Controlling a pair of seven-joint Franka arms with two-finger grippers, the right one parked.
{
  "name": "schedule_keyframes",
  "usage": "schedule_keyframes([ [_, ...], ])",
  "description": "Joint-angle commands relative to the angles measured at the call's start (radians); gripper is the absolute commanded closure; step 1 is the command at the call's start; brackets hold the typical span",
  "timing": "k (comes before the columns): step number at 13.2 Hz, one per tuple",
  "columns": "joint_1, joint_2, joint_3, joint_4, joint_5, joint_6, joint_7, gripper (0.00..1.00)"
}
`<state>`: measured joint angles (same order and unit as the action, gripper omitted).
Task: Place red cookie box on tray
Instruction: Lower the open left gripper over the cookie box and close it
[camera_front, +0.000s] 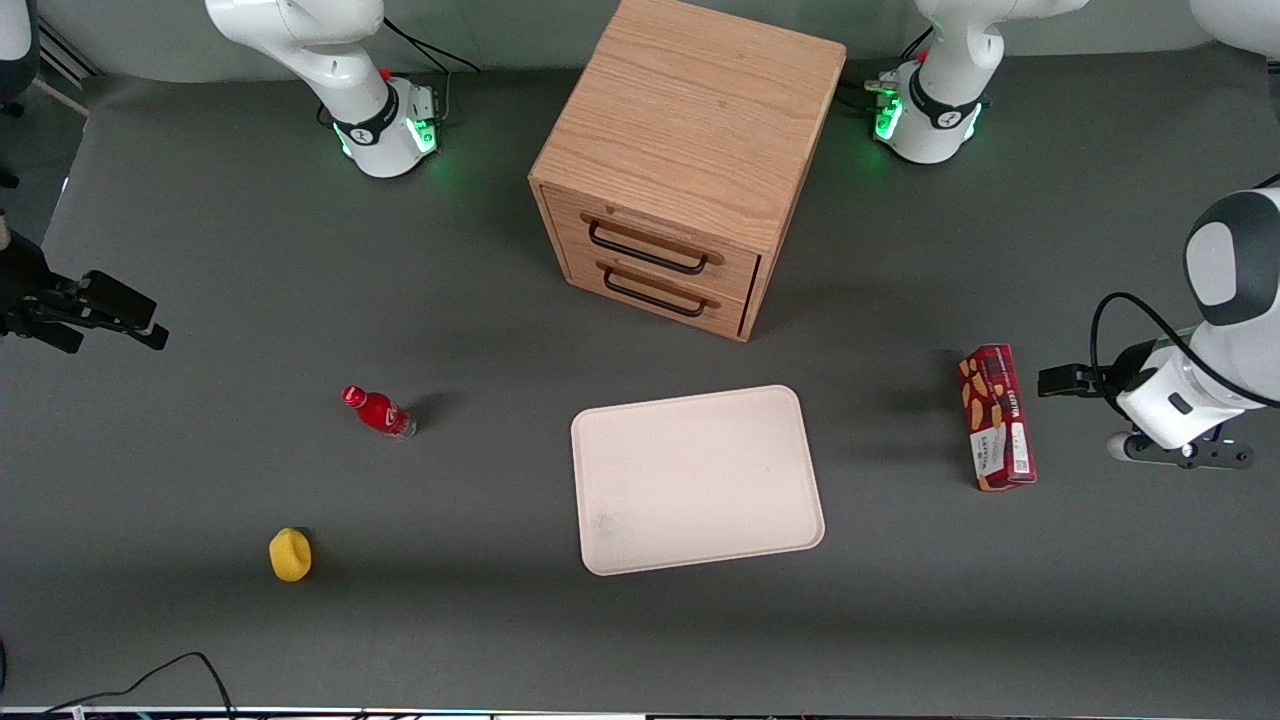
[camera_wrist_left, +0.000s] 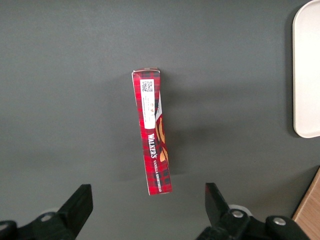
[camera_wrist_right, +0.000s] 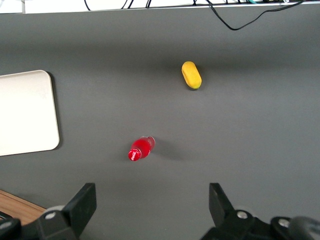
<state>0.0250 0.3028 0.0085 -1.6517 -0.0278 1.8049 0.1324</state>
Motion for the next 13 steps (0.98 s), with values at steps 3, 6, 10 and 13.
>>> schedule_keyframes([
  [3, 0.003, 0.033, 0.004, -0.059, 0.003, 0.124, 0.033, 0.0],
  [6, -0.005, 0.097, 0.005, -0.091, 0.003, 0.255, 0.032, 0.0],
  [10, -0.014, 0.174, 0.005, -0.178, 0.003, 0.441, 0.018, 0.15],
  [13, -0.013, 0.191, 0.005, -0.223, 0.003, 0.493, 0.018, 0.68],
])
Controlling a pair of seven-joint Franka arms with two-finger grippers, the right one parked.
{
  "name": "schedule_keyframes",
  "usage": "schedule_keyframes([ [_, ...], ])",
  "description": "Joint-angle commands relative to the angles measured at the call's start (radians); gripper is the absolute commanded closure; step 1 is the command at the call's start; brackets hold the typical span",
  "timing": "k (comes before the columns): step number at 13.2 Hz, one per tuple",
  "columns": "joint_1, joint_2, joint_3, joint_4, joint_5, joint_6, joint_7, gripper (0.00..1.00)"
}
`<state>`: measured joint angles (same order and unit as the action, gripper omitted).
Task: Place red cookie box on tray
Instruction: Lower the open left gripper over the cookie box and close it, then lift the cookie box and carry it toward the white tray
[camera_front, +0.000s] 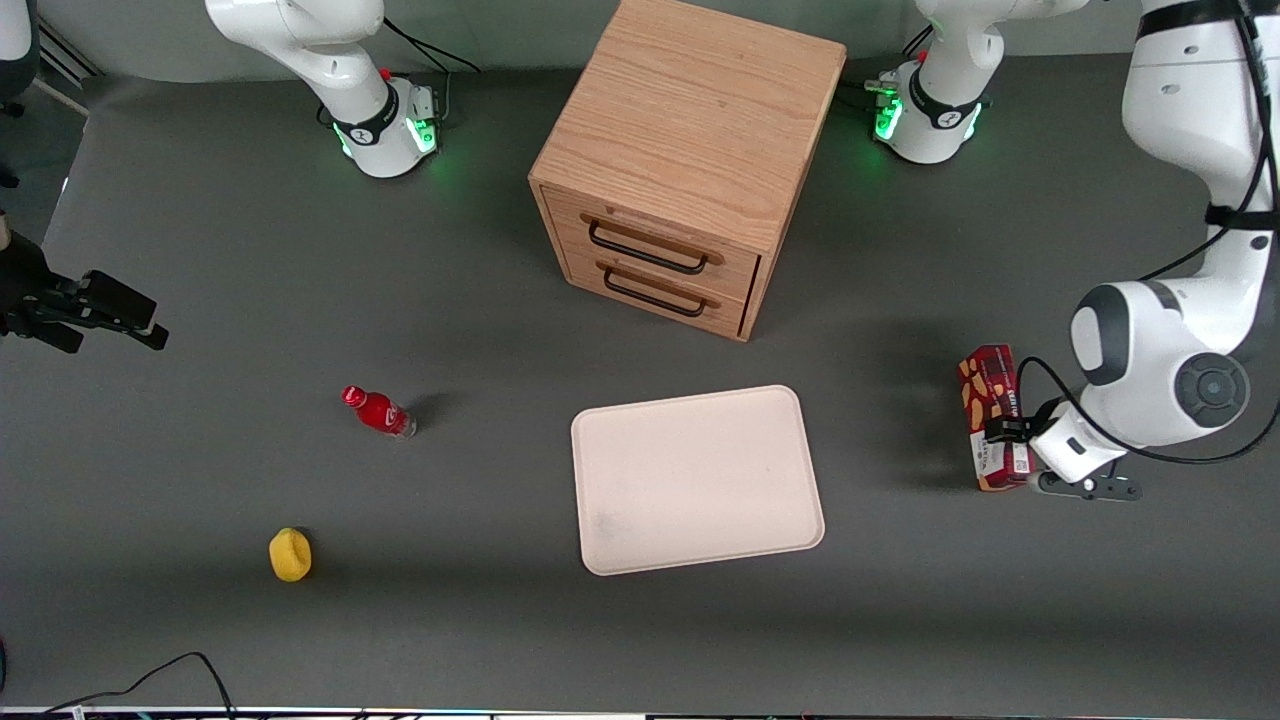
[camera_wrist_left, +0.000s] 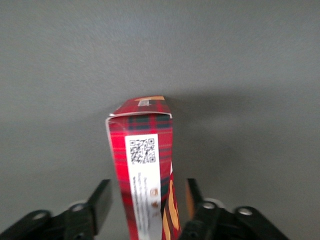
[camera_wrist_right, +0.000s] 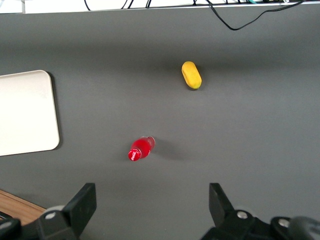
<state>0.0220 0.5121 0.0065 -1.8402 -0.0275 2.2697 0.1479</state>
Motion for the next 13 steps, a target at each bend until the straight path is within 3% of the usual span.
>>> schedule_keyframes([
  [1, -0.01, -0.02, 0.007, -0.033, 0.003, 0.018, 0.001, 0.97],
  [4, -0.013, -0.038, 0.006, 0.013, 0.003, -0.056, -0.011, 1.0],
  [7, -0.089, -0.046, 0.006, 0.256, 0.003, -0.402, -0.138, 1.0],
  [13, -0.361, 0.132, 0.004, 0.488, -0.015, -0.403, -0.627, 1.0],
])
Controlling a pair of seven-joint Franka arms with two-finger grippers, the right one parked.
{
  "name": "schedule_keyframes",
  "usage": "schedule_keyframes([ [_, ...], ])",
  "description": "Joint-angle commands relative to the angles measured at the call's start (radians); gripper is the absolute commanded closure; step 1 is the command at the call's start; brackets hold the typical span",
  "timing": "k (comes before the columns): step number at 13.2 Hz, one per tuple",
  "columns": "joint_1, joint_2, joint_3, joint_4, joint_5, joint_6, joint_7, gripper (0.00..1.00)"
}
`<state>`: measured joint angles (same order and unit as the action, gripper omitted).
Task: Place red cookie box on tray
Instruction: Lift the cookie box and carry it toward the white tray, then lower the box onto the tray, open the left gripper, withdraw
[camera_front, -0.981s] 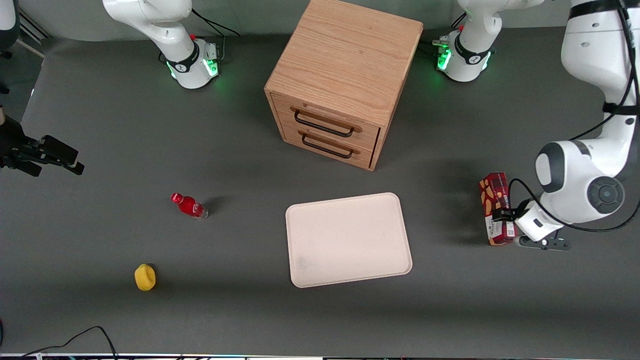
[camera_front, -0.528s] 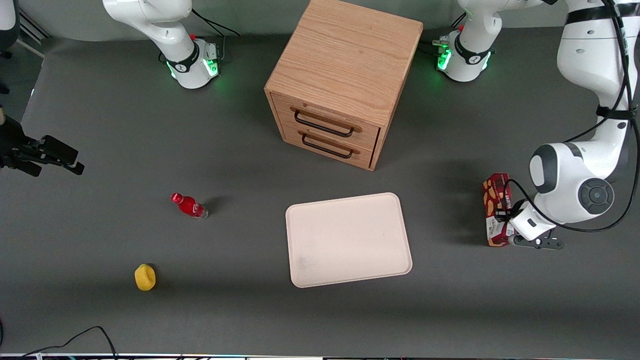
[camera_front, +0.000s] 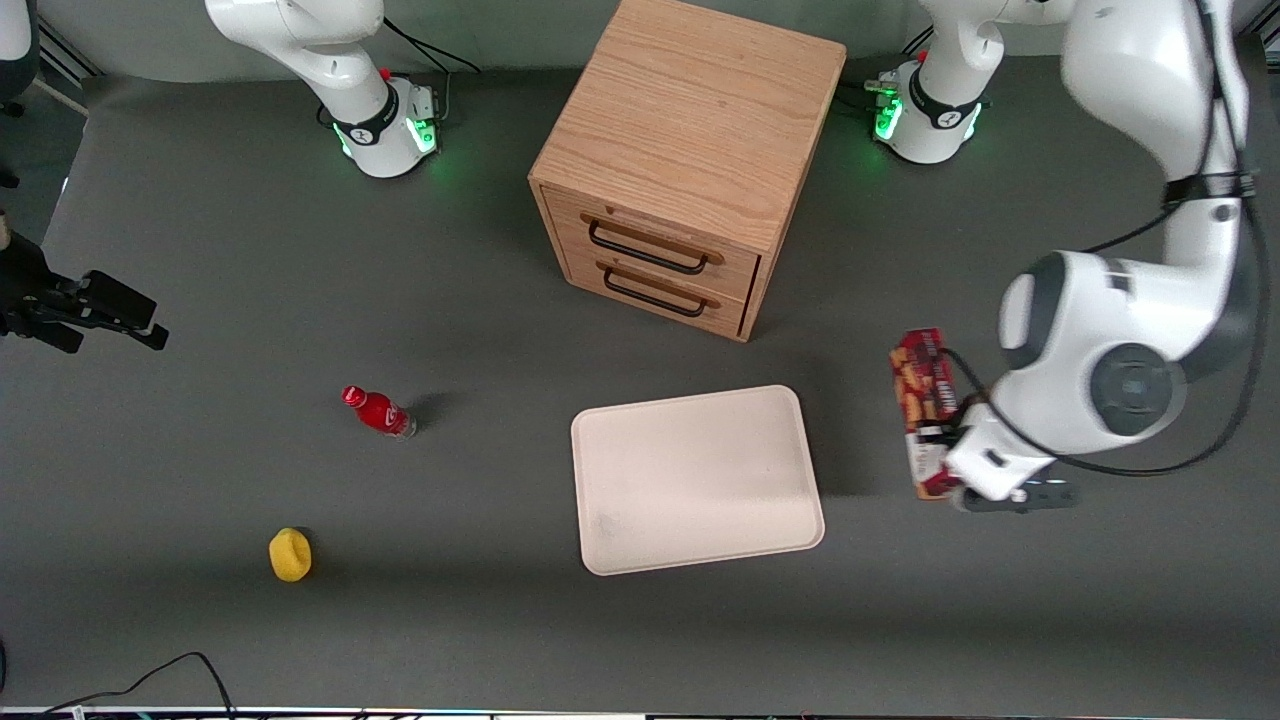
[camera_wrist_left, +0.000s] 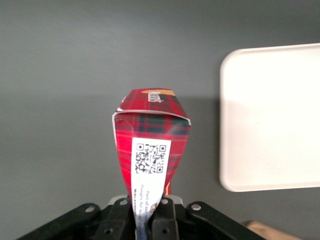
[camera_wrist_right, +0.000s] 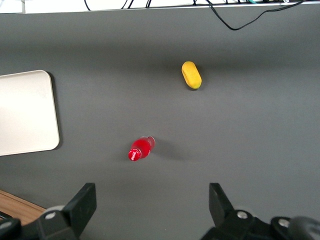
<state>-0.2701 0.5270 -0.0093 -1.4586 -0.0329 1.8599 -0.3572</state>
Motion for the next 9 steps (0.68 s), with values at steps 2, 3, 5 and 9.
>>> schedule_keyframes([
  [2, -0.118, 0.215, 0.022, 0.205, -0.007, 0.033, -0.202, 1.0],
  [3, -0.132, 0.228, 0.02, 0.211, -0.007, 0.033, -0.21, 1.0],
  [5, -0.141, 0.235, 0.02, 0.211, -0.007, 0.035, -0.209, 1.0],
  [9, -0.173, 0.294, 0.02, 0.213, -0.01, 0.192, -0.255, 1.0],
])
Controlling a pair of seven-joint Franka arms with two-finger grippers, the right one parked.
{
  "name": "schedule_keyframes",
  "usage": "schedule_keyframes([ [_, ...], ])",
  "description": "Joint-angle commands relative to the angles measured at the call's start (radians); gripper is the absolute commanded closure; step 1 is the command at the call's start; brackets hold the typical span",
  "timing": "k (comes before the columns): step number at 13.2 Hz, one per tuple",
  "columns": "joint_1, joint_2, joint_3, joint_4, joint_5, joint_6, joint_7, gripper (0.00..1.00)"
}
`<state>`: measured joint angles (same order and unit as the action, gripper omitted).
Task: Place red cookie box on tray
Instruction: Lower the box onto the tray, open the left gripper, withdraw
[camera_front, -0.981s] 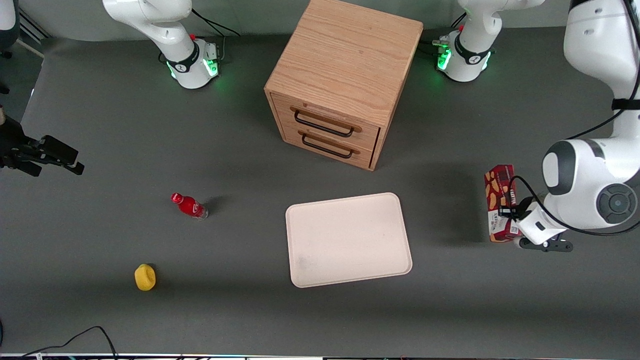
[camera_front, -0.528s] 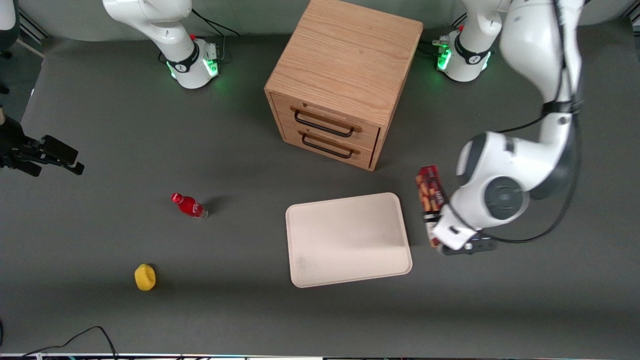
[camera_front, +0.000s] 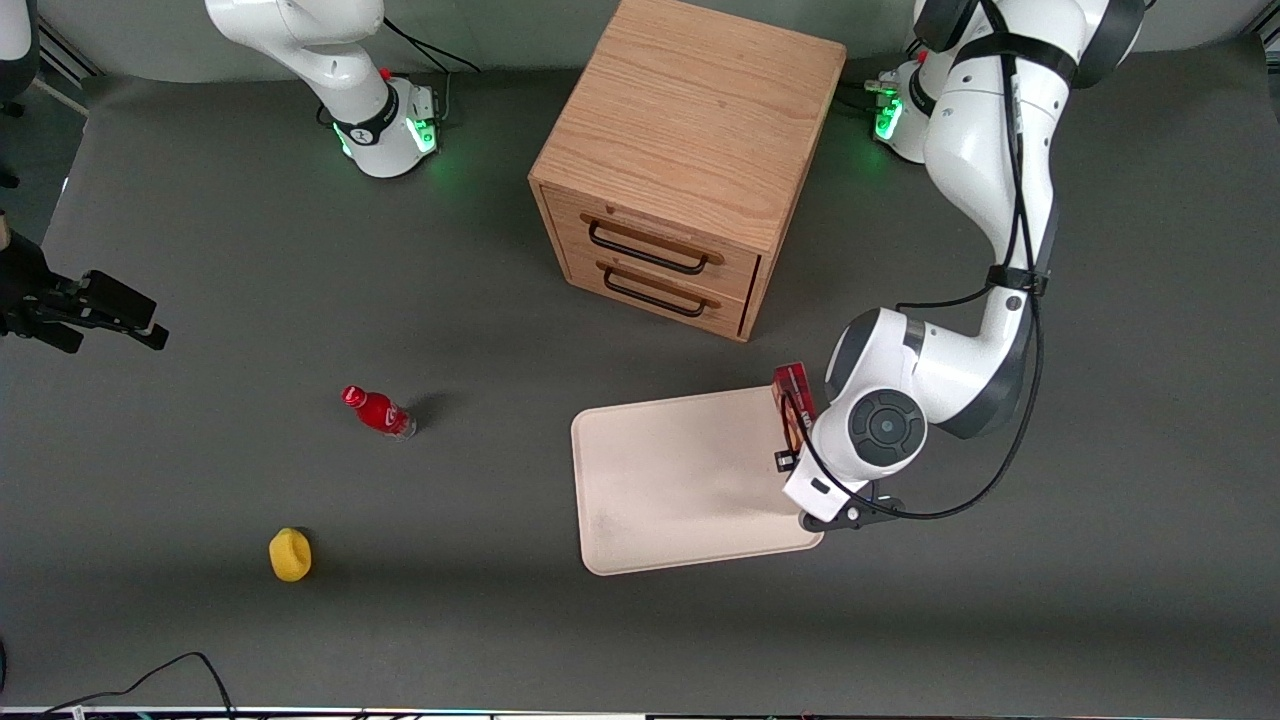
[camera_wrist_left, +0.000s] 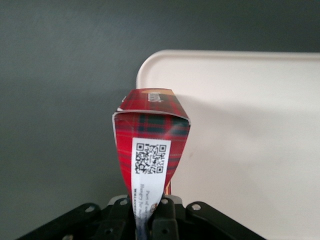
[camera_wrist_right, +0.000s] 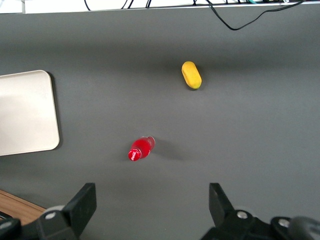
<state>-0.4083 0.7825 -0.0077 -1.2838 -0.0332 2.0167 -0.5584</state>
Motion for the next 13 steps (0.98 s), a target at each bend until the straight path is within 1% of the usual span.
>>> schedule_keyframes([
  [1, -0.036, 0.04, 0.018, 0.04, -0.01, 0.042, -0.072, 1.0],
  [5, -0.038, 0.052, 0.018, 0.037, -0.007, 0.043, -0.068, 1.0],
  [6, -0.037, 0.052, 0.018, 0.031, -0.001, 0.043, -0.066, 0.19],
  [7, -0.041, 0.049, 0.02, 0.029, 0.019, 0.042, -0.07, 0.0],
  [10, -0.038, 0.031, 0.02, 0.034, 0.024, 0.019, -0.071, 0.0],
  [11, -0.038, 0.02, 0.02, 0.034, 0.013, 0.016, -0.071, 0.0],
  [12, -0.027, -0.001, 0.02, 0.032, 0.01, -0.005, -0.068, 0.0],
  [13, -0.009, -0.046, 0.02, 0.035, 0.01, -0.08, -0.06, 0.0],
])
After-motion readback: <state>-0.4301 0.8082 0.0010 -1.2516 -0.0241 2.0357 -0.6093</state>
